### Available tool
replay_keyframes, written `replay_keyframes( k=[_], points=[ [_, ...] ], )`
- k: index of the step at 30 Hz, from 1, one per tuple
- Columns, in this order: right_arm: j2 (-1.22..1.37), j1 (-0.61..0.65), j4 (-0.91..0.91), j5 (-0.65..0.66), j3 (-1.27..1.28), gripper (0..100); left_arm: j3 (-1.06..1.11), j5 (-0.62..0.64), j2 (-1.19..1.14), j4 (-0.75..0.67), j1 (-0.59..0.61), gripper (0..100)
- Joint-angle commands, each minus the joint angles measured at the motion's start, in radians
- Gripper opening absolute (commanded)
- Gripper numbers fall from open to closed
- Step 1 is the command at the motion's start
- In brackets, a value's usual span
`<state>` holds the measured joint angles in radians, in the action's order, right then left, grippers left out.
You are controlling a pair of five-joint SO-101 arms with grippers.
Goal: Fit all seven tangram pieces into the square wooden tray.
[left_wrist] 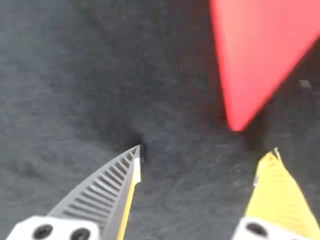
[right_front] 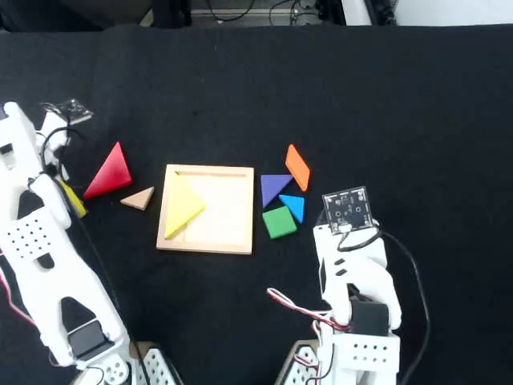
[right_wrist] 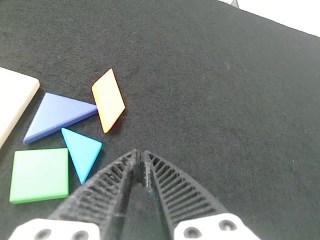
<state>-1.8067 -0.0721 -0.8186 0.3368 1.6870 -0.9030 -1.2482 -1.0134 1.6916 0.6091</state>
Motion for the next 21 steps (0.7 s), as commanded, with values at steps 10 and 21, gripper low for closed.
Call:
replay_keyframes(
  k=[10, 21],
  points=[
    [-0.031, -0.012, -0.005, -0.005, -0.001, 1.5, -0.030, 0.308, 0.018, 0.043, -0.335, 27],
    [-0.031, -0.012, -0.005, -0.005, -0.001, 1.5, -0.150, 0.540, 0.017, 0.068, -0.464, 27]
  ],
)
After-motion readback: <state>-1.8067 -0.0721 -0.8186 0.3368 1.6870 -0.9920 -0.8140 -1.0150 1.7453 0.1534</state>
